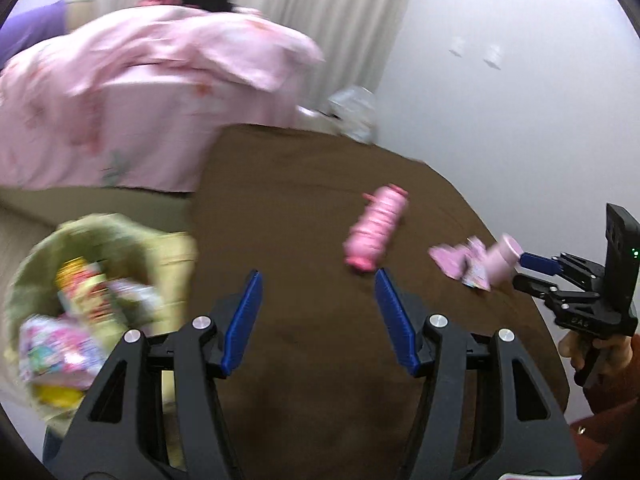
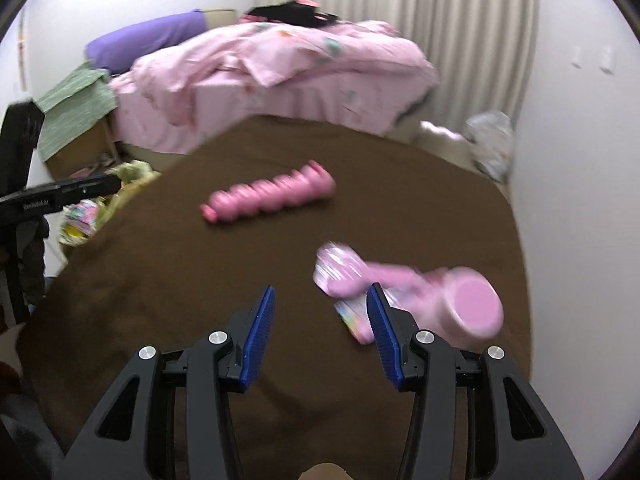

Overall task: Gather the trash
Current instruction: 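Move both tools back over the table toward the pink items, then grasp the pink heart-shaped plastic piece with the left tool while the right tool grasps the pink candy wrapper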

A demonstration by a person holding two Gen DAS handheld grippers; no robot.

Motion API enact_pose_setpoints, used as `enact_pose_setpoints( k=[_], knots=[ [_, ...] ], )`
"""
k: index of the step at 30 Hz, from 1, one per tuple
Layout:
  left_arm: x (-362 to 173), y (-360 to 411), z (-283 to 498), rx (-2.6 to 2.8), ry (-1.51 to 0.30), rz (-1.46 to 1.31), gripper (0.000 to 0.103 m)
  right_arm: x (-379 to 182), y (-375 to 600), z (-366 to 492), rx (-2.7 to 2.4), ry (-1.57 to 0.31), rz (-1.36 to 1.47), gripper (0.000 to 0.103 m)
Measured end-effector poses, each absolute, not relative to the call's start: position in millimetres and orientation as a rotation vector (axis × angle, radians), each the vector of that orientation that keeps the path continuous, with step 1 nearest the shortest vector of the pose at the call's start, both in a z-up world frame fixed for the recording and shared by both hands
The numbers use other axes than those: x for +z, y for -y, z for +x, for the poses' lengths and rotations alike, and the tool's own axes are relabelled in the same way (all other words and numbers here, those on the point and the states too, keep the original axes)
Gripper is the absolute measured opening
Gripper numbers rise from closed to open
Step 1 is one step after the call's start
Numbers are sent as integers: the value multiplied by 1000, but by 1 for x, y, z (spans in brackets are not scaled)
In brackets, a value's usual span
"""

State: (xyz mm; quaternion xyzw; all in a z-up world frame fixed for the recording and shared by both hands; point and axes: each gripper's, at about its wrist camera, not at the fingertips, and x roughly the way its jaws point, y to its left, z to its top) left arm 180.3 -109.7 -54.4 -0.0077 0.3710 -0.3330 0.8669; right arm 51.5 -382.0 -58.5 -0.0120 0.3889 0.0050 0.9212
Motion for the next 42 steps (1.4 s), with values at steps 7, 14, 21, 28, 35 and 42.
enact_pose_setpoints(
  k=[7, 14, 21, 28, 35, 42],
  knots=[
    [-61, 210, 176, -902, -766, 115, 55, -92, 428, 28, -59, -825, 101, 45],
    [-86, 310, 178, -1078, -785, 379, 55, -103, 453, 8, -101, -832, 184, 45],
    [-108, 341, 200, -1000, -920, 348, 48, -105, 456, 9, -95, -814, 220, 45],
    [-103, 299, 188, -878, -949, 301, 38, -113, 448, 38, -44, -804, 341, 45],
    [-92, 222, 172, -658, -957, 161, 39, -126, 444, 70, -48, -830, 375, 44],
    [-96, 210, 171, -660, -979, 128, 39, -123, 435, 79, -15, -811, 336, 16]
  ],
)
